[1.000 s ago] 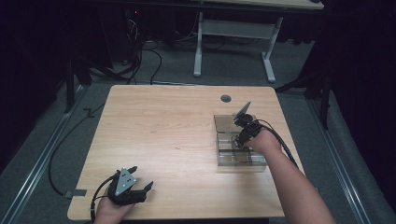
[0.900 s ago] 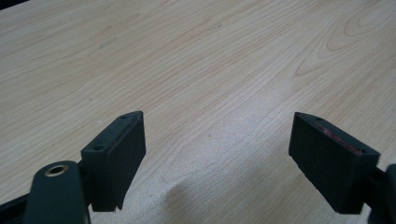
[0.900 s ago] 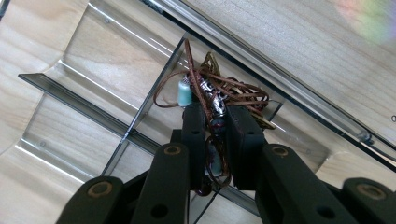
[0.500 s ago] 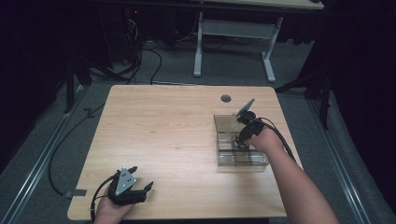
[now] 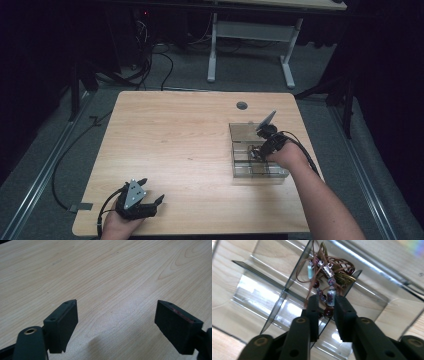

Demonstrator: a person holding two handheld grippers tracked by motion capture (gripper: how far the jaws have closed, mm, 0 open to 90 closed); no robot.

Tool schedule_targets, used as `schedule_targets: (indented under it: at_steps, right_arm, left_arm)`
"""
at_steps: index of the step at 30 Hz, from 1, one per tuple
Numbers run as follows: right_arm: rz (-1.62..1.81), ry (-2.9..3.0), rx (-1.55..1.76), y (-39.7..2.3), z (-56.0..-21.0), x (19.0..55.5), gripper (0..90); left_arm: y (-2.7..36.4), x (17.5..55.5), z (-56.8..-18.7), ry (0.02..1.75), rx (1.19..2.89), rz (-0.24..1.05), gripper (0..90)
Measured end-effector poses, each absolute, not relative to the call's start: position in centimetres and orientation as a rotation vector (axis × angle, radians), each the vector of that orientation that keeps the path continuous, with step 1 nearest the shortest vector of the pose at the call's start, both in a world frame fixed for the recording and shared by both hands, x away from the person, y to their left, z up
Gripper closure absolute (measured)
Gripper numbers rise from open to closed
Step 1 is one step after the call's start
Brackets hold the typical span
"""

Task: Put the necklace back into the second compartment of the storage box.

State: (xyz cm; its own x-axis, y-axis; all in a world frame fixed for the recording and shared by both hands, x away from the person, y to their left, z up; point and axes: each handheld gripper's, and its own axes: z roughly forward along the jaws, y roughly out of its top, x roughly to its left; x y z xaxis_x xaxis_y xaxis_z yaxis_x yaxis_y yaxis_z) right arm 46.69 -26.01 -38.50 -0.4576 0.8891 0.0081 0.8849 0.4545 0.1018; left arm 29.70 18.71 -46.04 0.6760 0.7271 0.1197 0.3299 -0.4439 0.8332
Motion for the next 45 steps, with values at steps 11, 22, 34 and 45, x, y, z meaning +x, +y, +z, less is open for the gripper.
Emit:
schedule_targets:
  at_steps: [11, 22, 34, 45]
  right_arm:
    - [0.122, 2.622, 1.591, -25.1, -40.1, 47.8, 85.3]
    - [0.196, 2.598, 1.596, -25.4, -37.7, 47.3, 78.9]
    - [0.167, 2.651, 1.563, -24.2, -38.3, 46.6, 86.2]
    - [0.124, 2.667, 1.564, -23.4, -40.4, 47.8, 87.1]
  left_arm:
    - [18.7, 29.7, -46.0, 0.813, 2.047, 0.595, 19.2]
    - [18.7, 29.7, -46.0, 0.814, 2.055, 0.599, 19.3]
    - [18.7, 29.7, -46.0, 0.815, 2.052, 0.598, 19.4]
    - [18.7, 29.7, -46.0, 0.813, 2.05, 0.595, 19.4]
